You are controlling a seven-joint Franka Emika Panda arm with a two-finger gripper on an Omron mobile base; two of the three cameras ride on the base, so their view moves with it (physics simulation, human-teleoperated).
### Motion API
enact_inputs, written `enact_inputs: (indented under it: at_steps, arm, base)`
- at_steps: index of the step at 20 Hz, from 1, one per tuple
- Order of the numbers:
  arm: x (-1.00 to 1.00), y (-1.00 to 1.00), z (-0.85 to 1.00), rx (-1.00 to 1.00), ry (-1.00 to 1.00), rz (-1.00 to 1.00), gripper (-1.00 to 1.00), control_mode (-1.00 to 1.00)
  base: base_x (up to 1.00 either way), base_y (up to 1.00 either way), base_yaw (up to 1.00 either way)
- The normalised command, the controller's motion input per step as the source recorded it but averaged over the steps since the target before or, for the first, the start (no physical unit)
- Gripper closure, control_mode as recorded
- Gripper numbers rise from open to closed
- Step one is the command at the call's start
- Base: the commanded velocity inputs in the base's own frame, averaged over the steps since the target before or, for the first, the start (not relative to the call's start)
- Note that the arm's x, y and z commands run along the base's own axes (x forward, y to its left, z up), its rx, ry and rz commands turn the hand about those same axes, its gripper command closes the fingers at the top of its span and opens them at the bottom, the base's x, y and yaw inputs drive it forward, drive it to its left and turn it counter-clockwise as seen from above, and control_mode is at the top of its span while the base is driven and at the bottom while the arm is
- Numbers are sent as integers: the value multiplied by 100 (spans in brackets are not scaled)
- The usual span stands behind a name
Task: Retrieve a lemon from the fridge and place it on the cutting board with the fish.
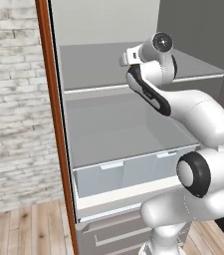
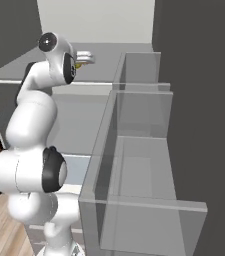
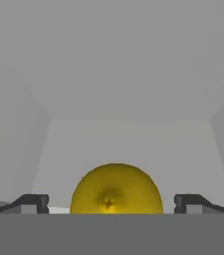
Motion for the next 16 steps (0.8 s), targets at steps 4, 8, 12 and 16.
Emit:
enact_inputs:
  at_steps: [4, 8, 12, 16]
  arm:
    - [32, -10, 0, 0, 0, 0, -100, -100]
    - [6, 0, 0, 0, 0, 0, -100, -100]
    - [2, 0, -1, 0, 0, 0, 100, -100]
    - [0, 1, -5, 0, 0, 0, 100, -100]
  base:
    - [0, 0, 0]
    - [0, 0, 0]
    - [0, 0, 0]
    - [0, 0, 0]
